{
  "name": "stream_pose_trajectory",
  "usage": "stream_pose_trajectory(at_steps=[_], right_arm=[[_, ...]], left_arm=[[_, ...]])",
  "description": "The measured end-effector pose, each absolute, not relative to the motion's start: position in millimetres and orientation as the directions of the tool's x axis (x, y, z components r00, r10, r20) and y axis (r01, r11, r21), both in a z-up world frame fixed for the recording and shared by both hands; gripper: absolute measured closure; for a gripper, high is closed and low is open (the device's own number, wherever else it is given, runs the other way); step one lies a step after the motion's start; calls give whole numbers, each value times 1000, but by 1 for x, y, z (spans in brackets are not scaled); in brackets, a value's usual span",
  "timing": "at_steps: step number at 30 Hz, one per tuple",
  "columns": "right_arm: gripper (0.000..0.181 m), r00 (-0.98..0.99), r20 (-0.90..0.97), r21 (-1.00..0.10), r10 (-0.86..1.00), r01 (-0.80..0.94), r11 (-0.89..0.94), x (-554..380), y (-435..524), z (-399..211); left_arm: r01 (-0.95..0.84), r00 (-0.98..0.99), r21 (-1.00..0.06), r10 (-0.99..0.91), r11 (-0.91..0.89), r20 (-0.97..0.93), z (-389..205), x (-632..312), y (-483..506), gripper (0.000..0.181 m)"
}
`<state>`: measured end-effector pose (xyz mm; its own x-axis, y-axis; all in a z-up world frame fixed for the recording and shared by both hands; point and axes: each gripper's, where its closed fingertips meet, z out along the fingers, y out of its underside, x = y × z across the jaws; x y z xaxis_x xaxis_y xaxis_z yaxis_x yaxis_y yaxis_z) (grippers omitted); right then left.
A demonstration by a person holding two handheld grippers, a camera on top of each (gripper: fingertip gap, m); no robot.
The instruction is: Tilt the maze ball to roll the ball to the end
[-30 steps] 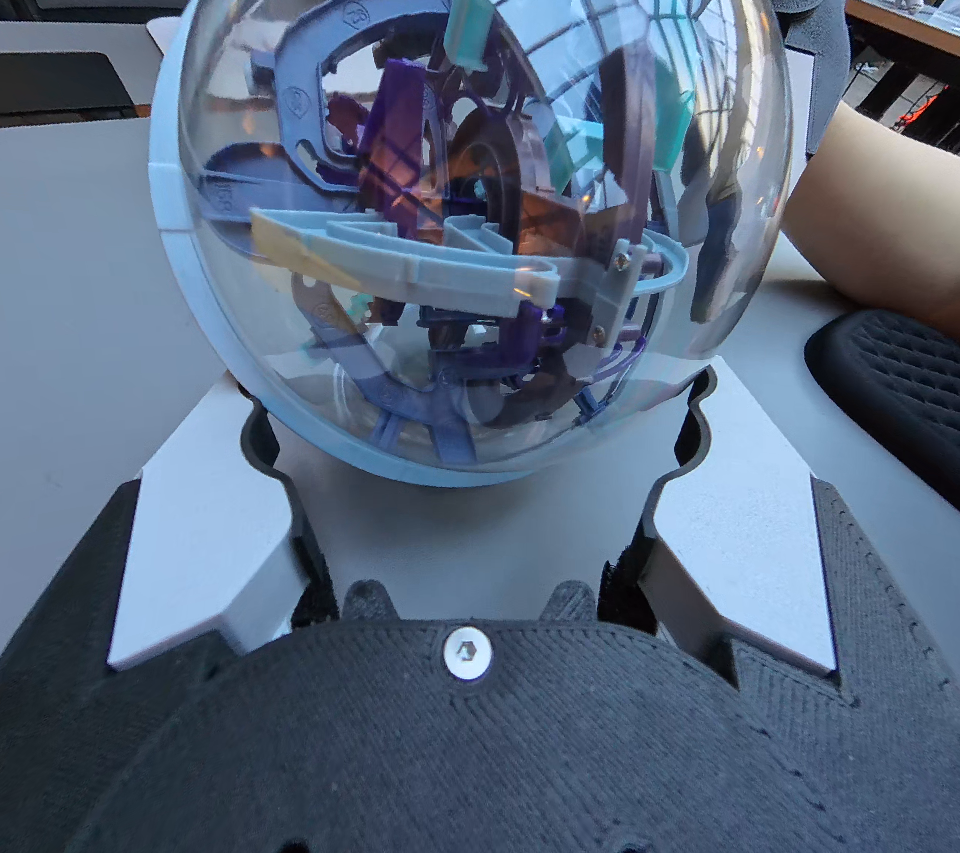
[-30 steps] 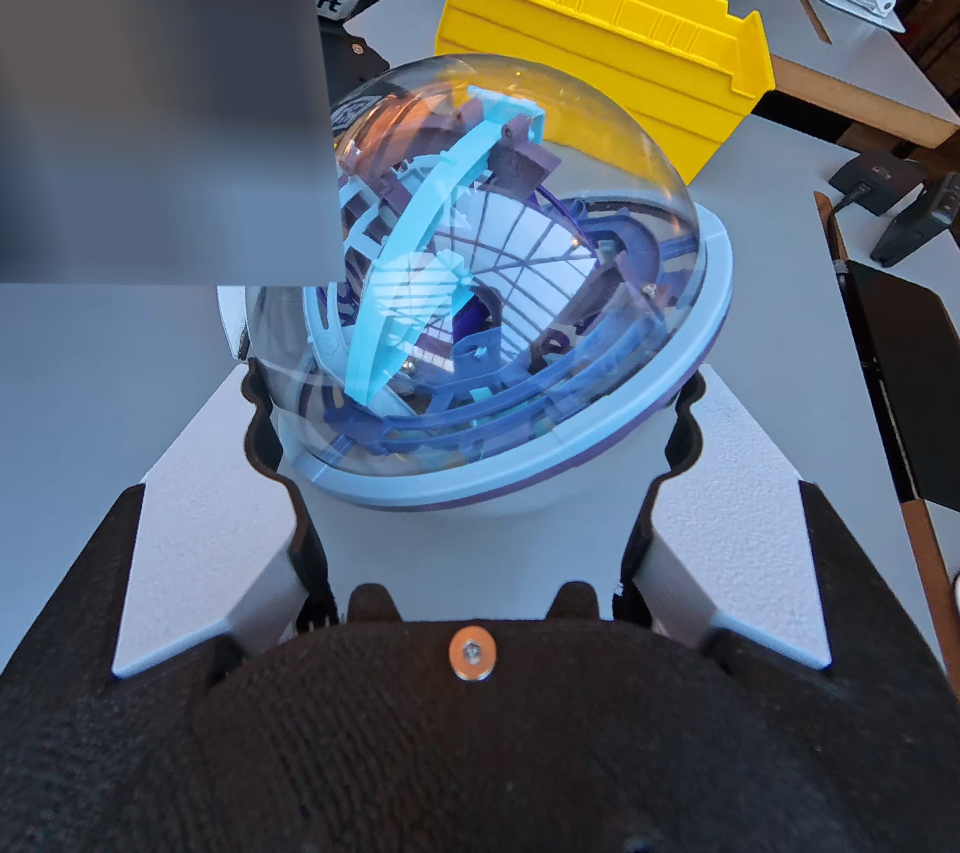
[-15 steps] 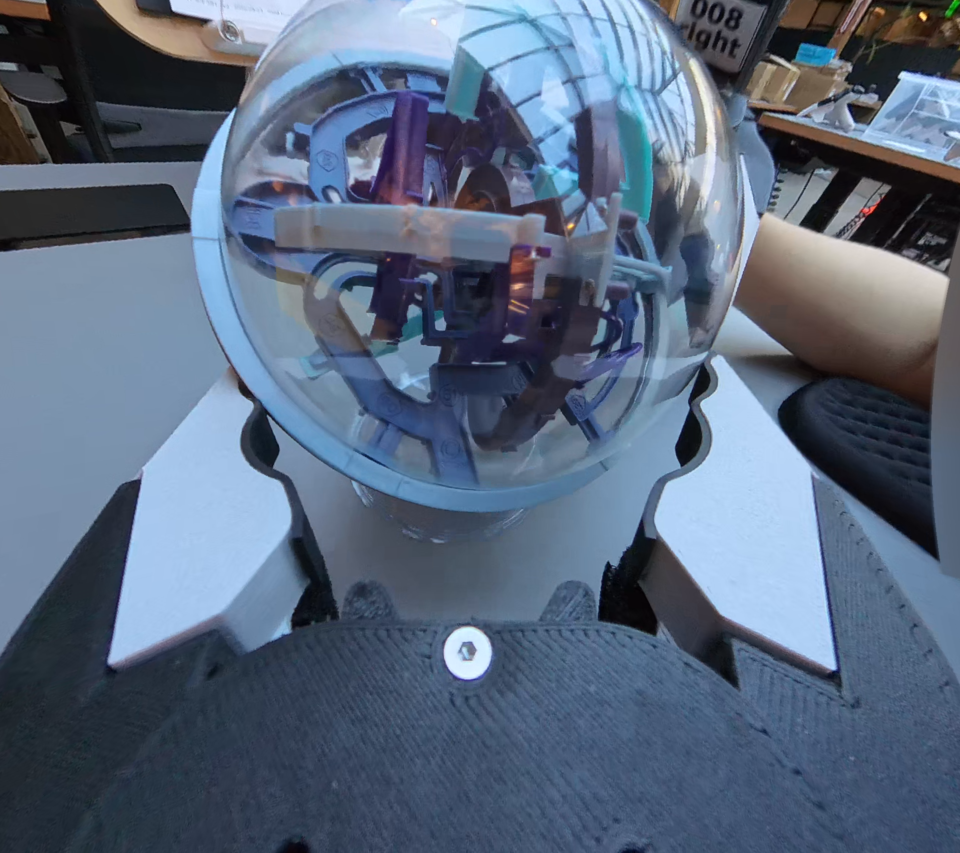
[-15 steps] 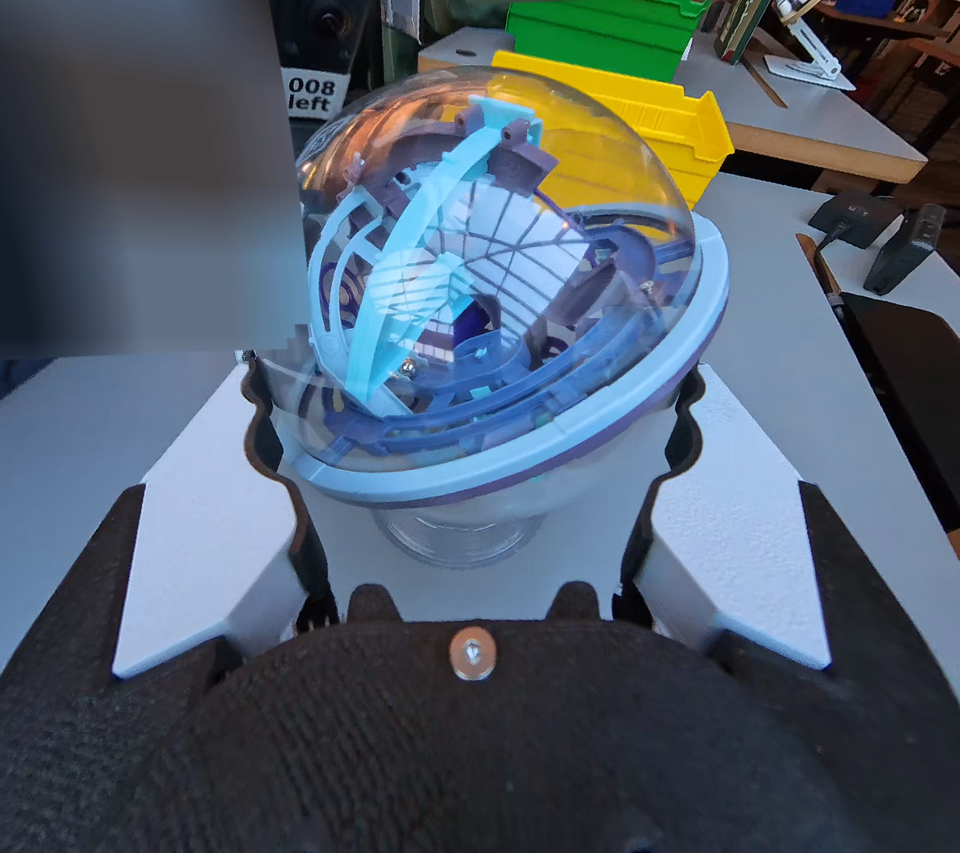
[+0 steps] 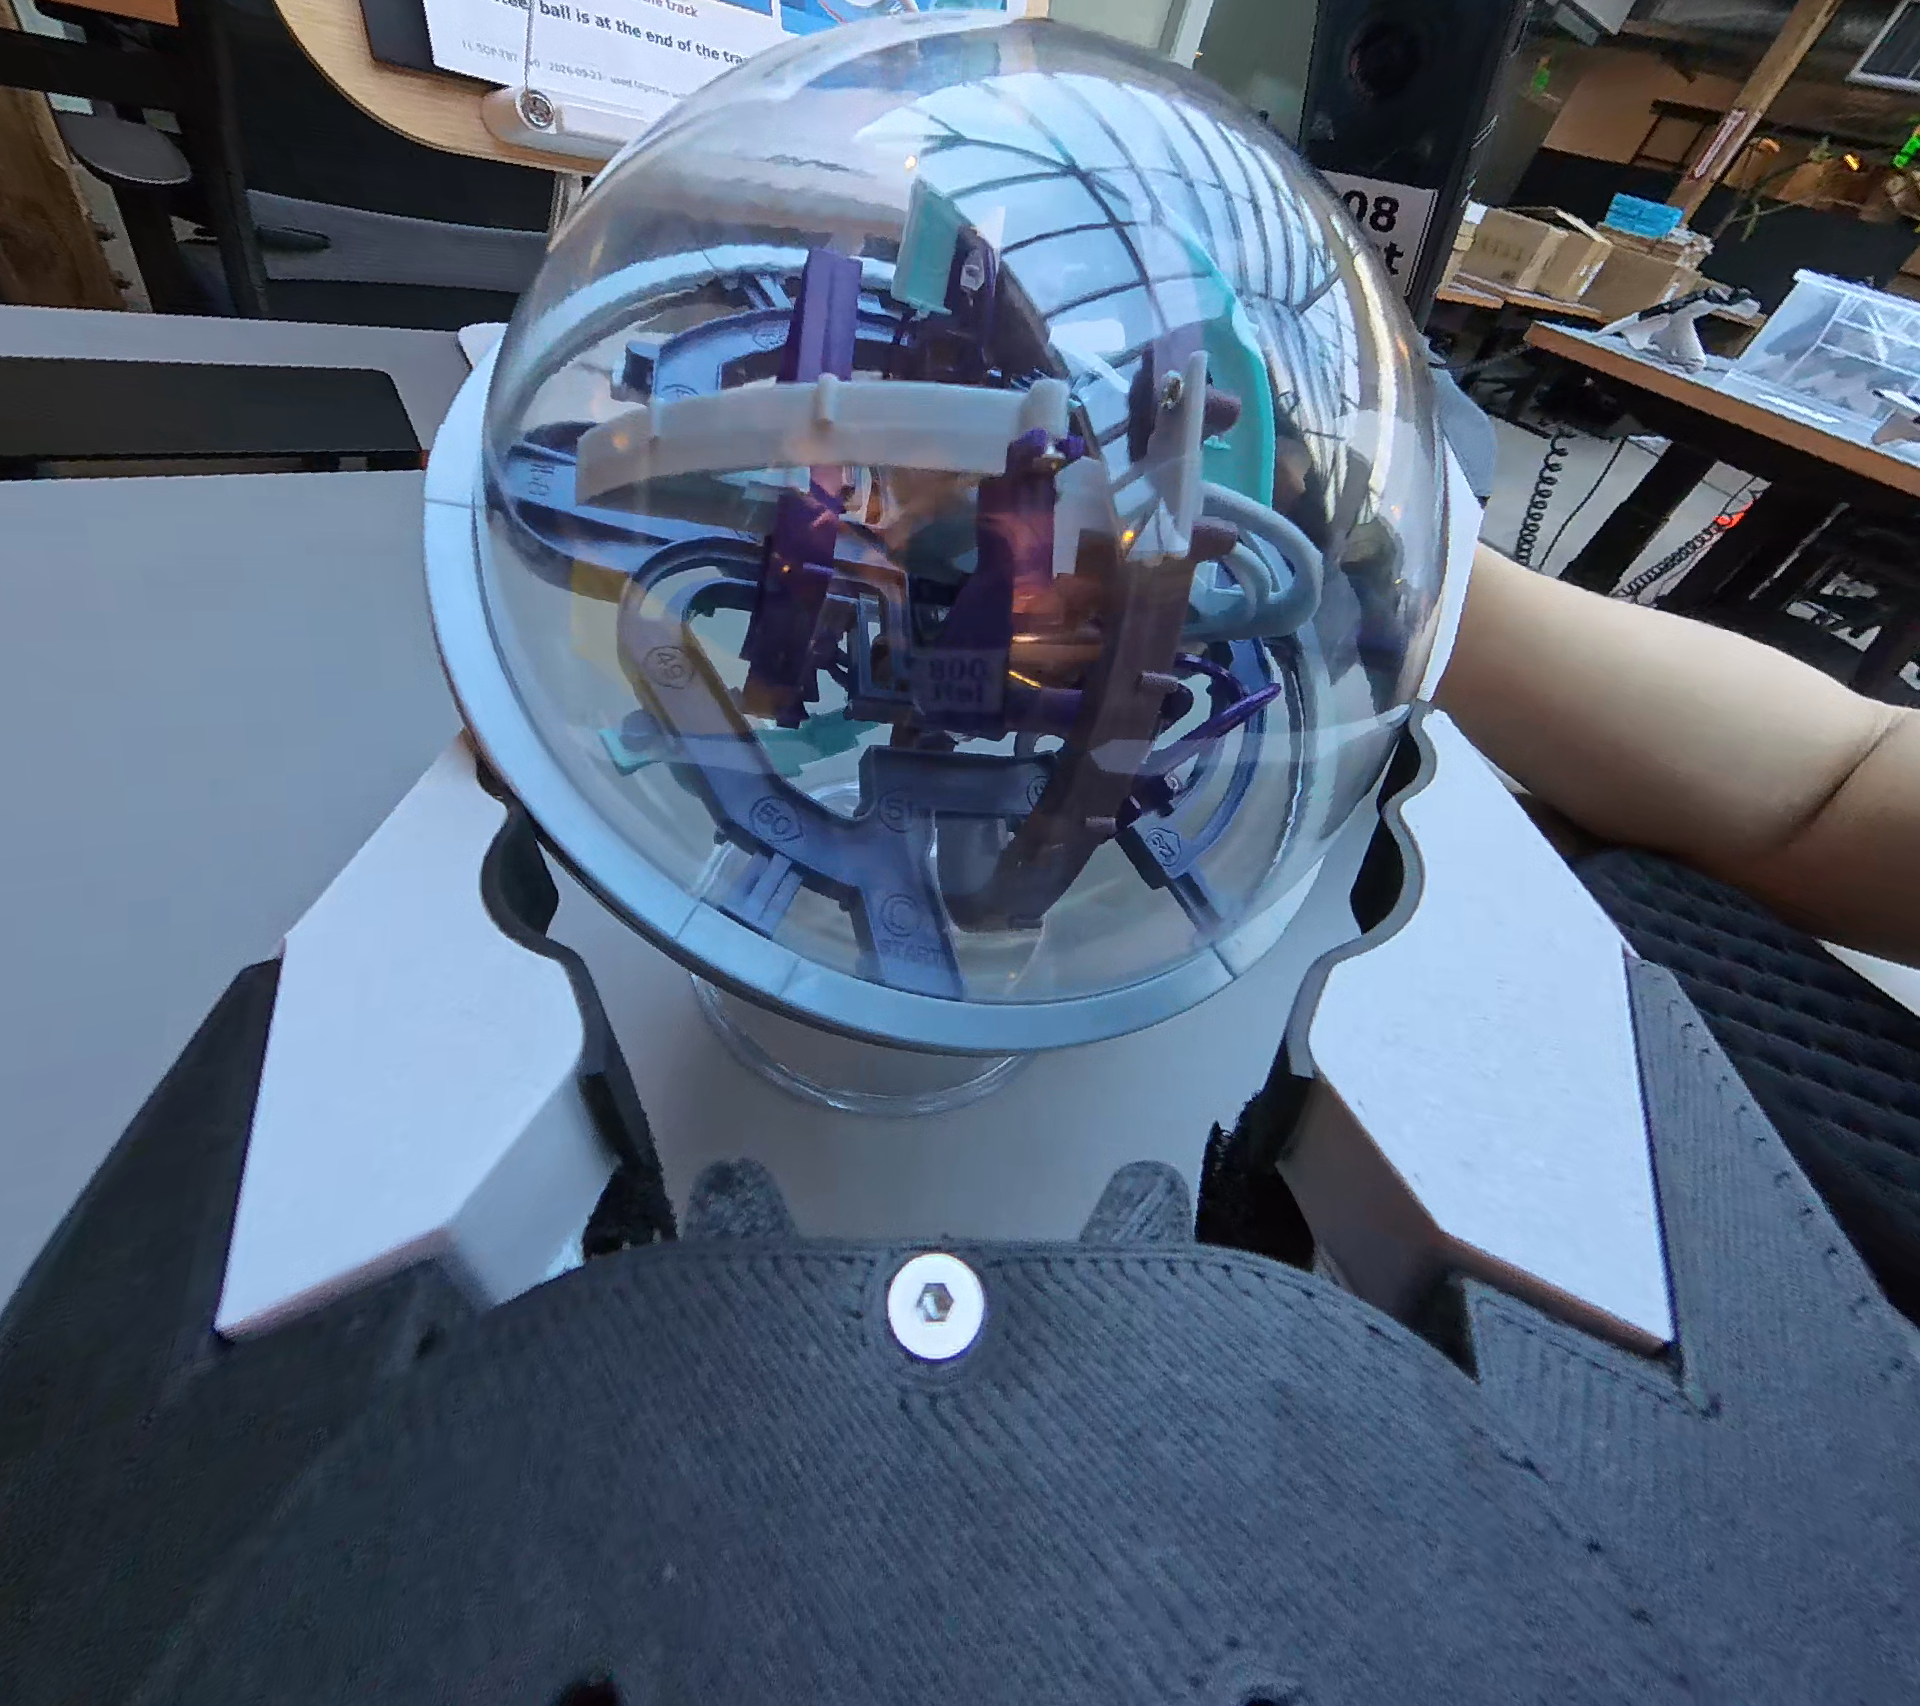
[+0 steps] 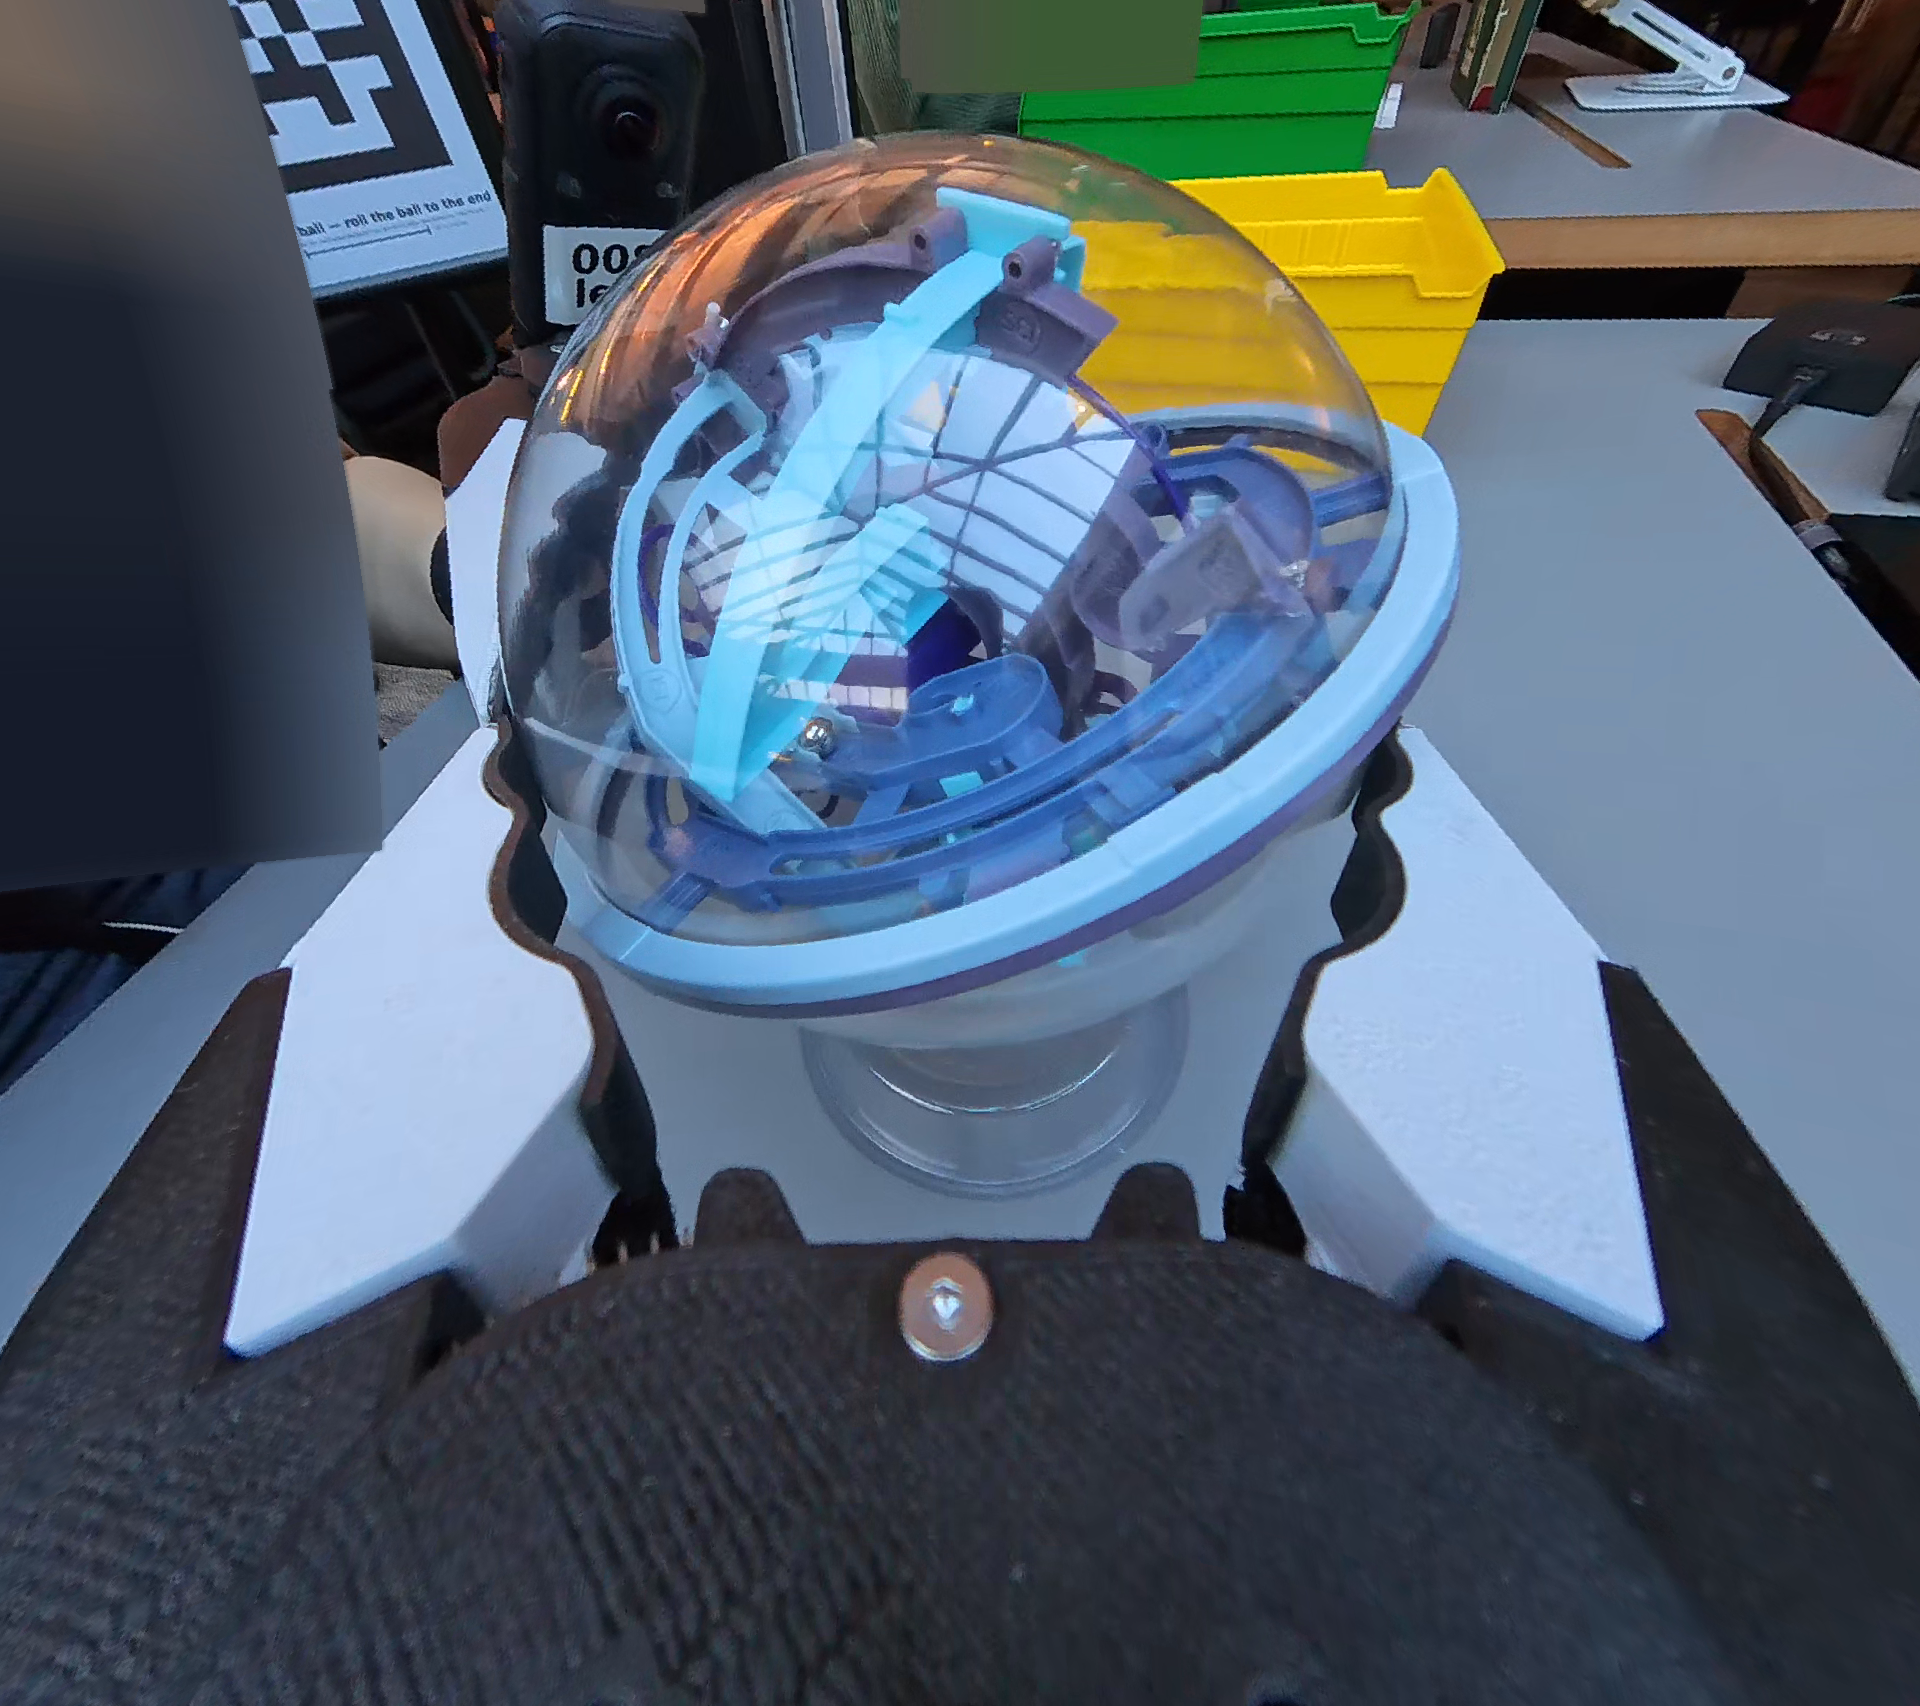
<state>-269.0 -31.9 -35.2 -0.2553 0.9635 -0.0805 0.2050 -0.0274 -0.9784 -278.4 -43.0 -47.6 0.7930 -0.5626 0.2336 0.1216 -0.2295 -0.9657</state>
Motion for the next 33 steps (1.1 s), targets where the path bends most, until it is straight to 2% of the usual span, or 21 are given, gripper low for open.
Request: stream_pose_trajectory(at_steps=[6, 15, 33], right_arm=[[29, -270, -69, -985, 960, 172, -22, -269, -34, -34], [29, -258, -93, -990, 962, 127, -61, -272, -35, -28], [29, -240, -61, -988, 969, 154, -24, -279, -39, -41]], left_arm=[[83, 813, -976, -553, -201, 183, -43, -279, -45, 26], [86, 804, -969, -558, -231, 204, -40, -282, -46, 26], [98, 778, -959, -580, -265, 240, -59, -287, -50, 26]])
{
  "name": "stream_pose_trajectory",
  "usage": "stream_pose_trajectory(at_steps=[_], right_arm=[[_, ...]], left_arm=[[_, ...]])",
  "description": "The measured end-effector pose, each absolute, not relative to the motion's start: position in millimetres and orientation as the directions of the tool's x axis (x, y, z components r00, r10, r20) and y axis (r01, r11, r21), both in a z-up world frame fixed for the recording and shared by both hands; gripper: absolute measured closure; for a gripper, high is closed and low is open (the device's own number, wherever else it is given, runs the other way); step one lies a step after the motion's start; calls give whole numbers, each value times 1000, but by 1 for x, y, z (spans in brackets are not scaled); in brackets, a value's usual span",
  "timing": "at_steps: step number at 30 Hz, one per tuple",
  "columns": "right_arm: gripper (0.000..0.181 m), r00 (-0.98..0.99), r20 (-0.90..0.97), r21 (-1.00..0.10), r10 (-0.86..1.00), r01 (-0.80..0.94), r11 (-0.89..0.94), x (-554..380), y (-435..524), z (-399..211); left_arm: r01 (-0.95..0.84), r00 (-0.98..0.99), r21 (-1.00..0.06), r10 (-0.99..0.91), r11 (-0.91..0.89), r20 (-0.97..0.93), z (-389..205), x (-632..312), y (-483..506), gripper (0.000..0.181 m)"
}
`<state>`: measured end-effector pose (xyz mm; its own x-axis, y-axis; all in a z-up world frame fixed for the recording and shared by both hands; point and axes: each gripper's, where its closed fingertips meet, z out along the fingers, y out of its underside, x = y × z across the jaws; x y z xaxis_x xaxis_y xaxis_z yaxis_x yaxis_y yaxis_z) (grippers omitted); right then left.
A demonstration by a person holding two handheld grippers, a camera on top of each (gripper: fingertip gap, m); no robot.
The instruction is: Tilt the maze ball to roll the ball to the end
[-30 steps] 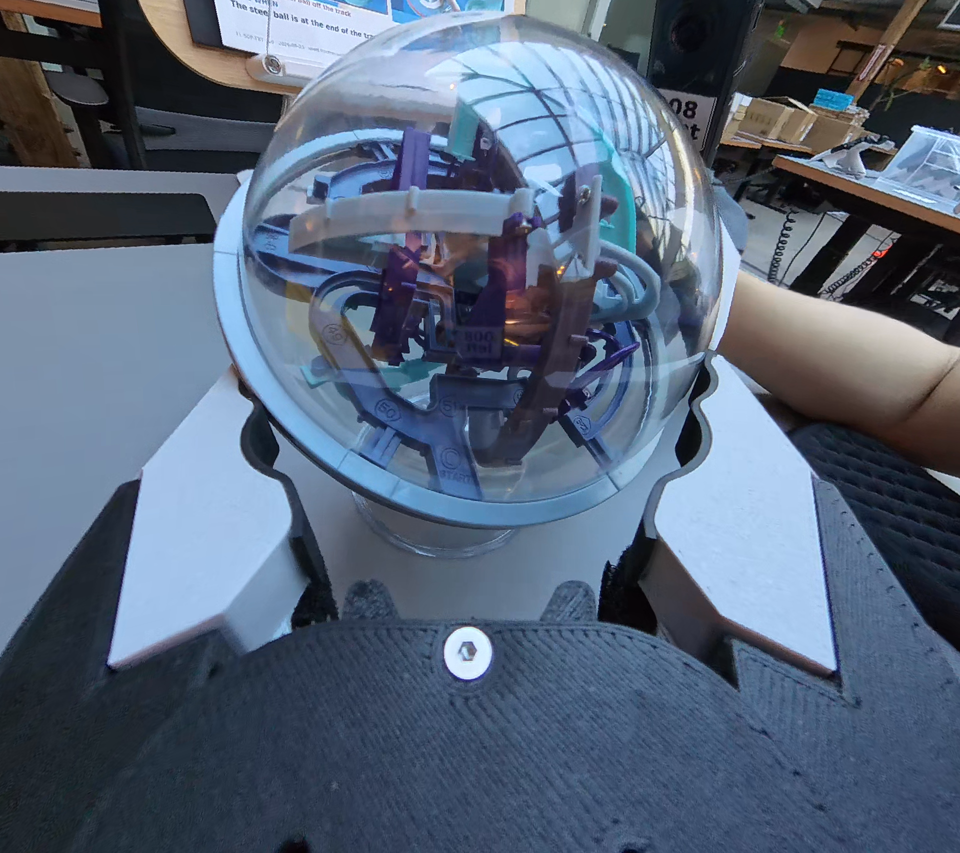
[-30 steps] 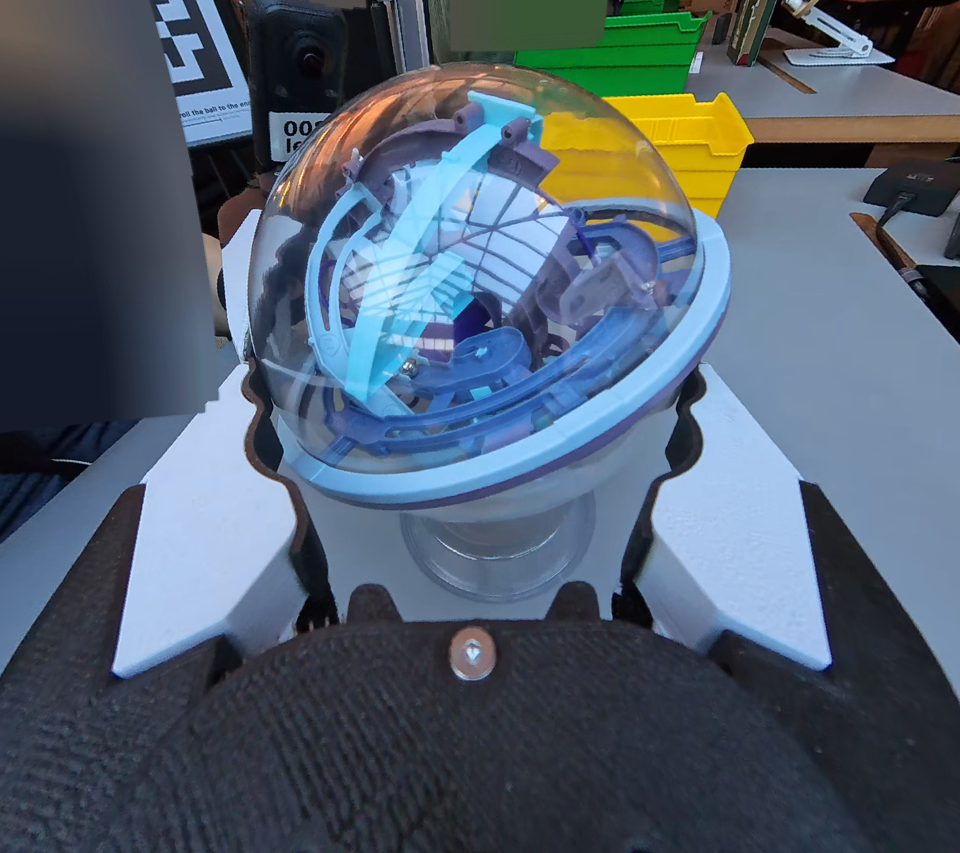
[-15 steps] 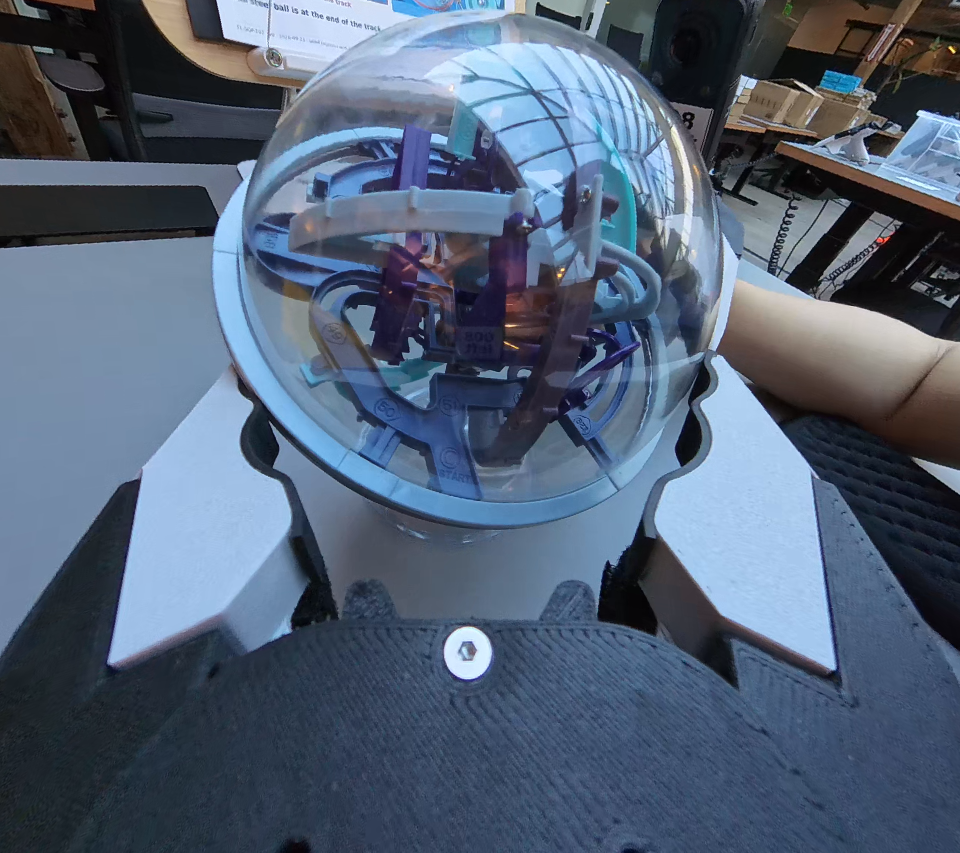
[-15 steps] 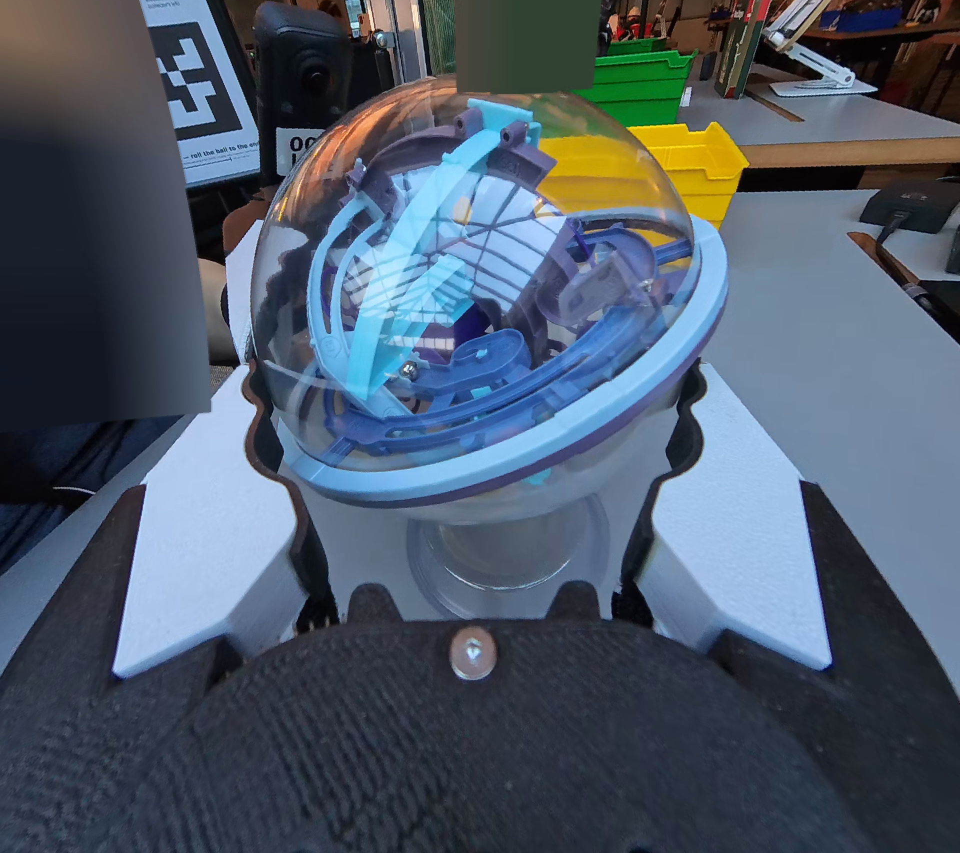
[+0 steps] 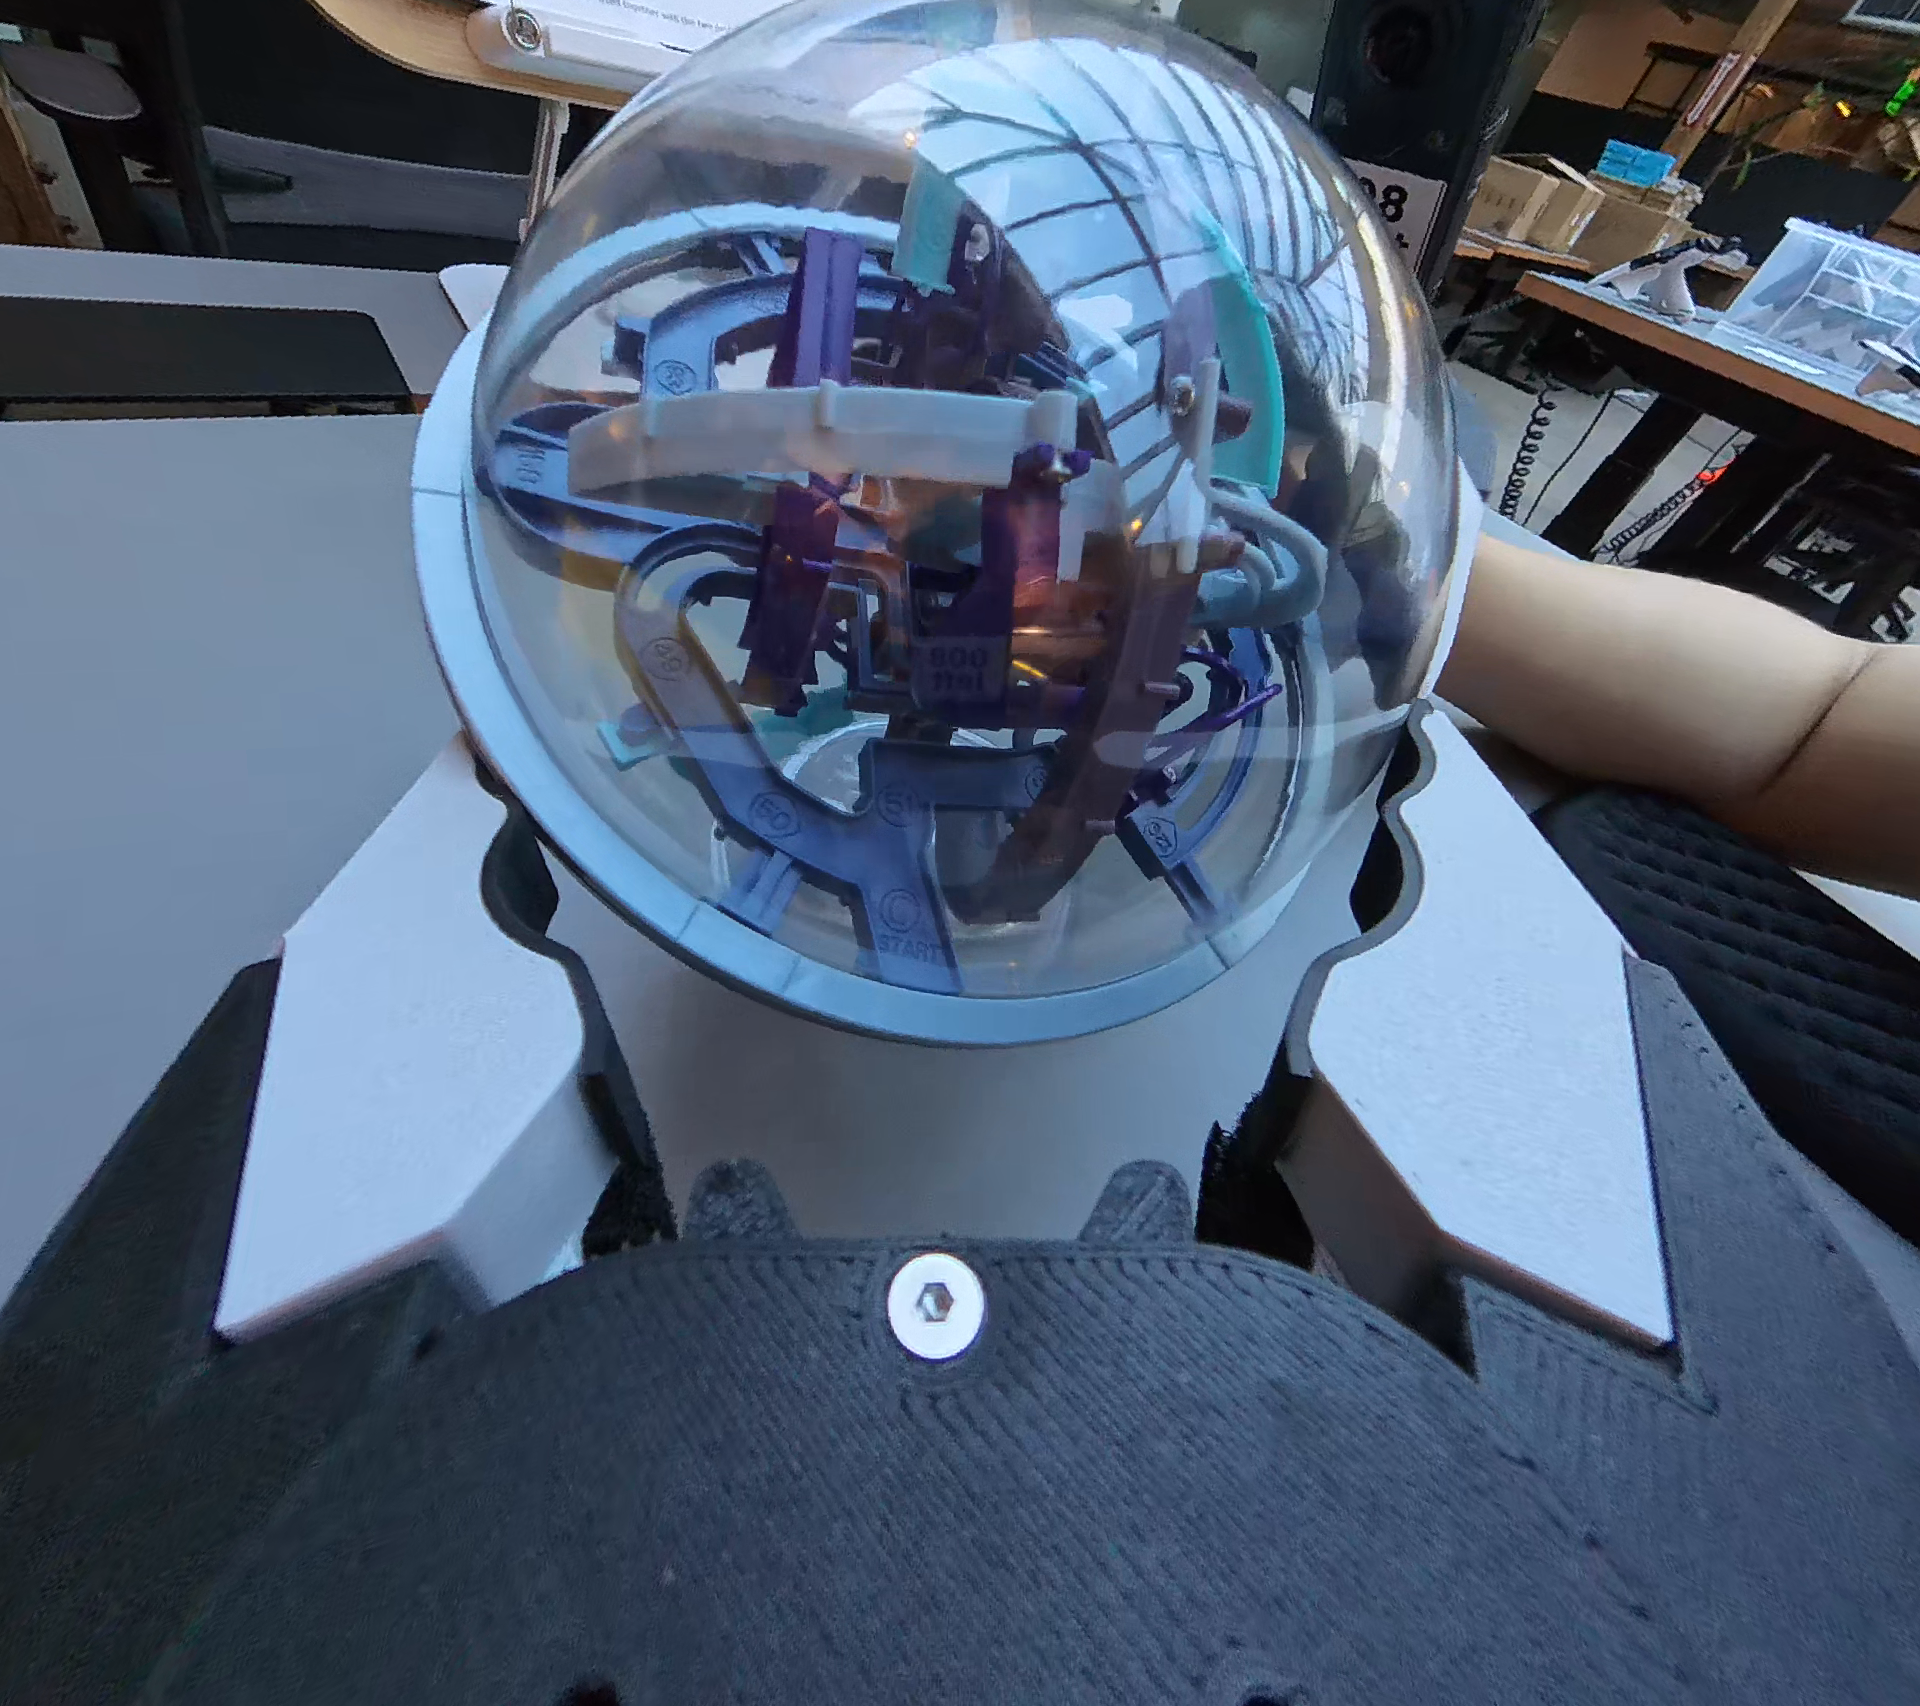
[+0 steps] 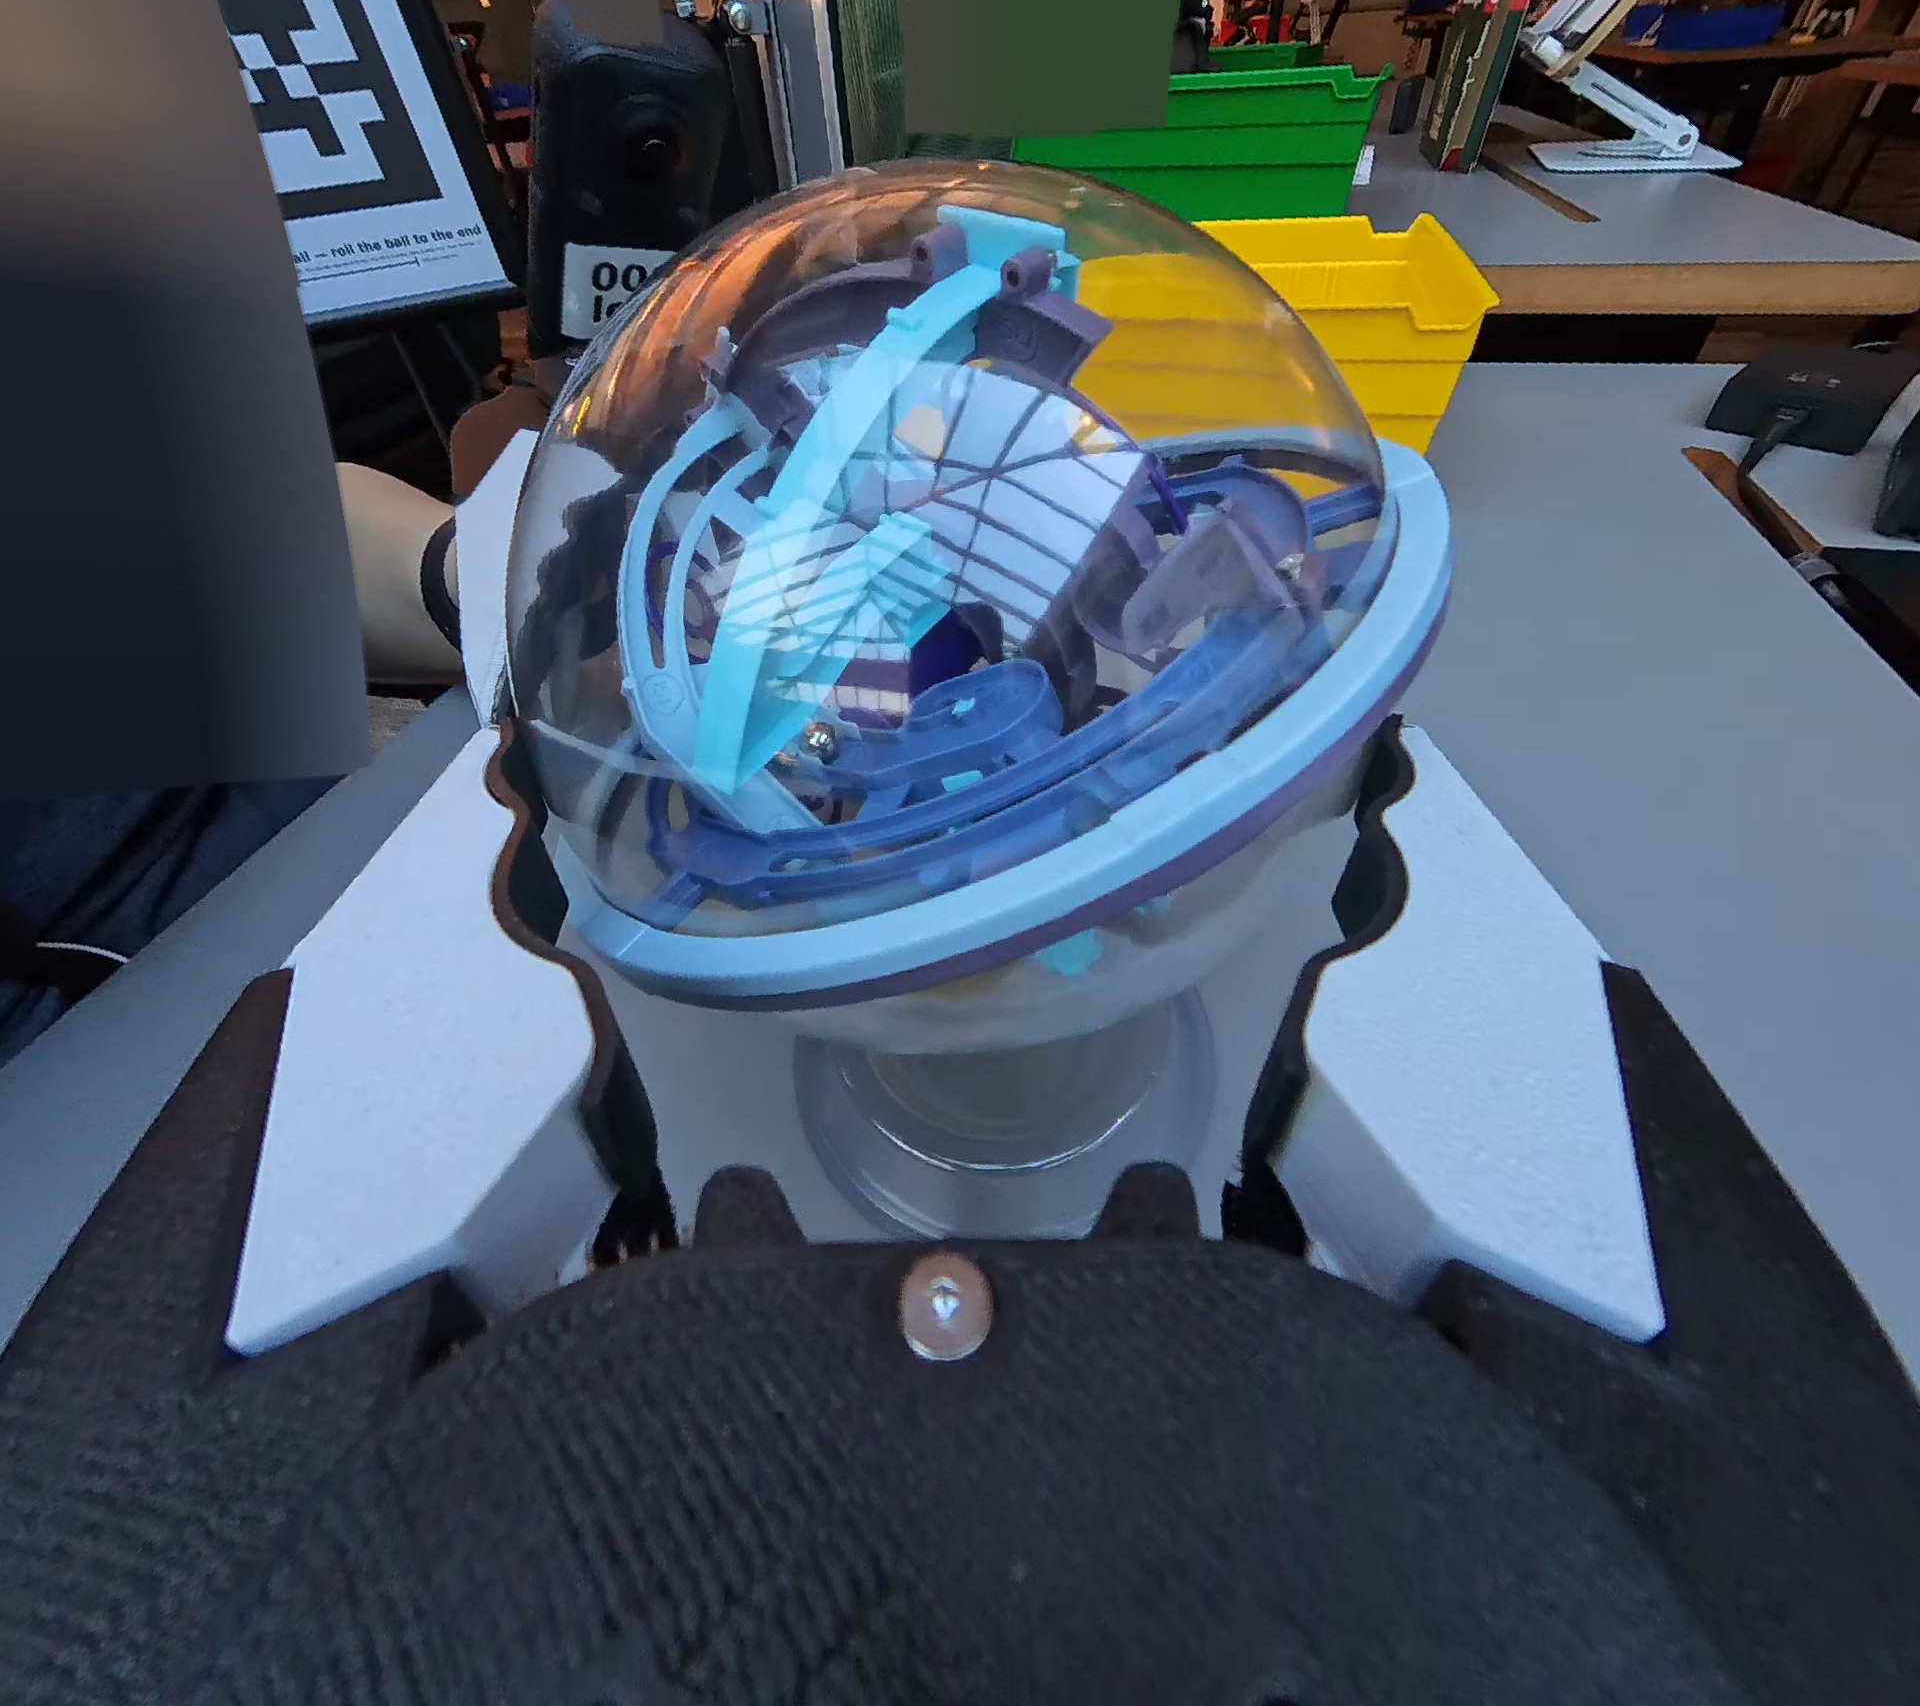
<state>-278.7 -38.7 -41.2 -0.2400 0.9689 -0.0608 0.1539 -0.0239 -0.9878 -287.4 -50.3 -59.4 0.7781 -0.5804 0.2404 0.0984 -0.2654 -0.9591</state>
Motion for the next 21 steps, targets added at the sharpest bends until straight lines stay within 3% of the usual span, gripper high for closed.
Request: stream_pose_trajectory(at_steps=[11, 21], right_arm=[[29, -244, 32, -992, 969, 107, 60, -278, -43, -38], [29, -252, -2, -991, 968, 130, 32, -278, -42, -44]], left_arm=[[50, 794, -987, -593, -155, 133, -53, -288, -52, 26], [51, 795, -981, -587, -185, 152, -55, -289, -52, 27]])
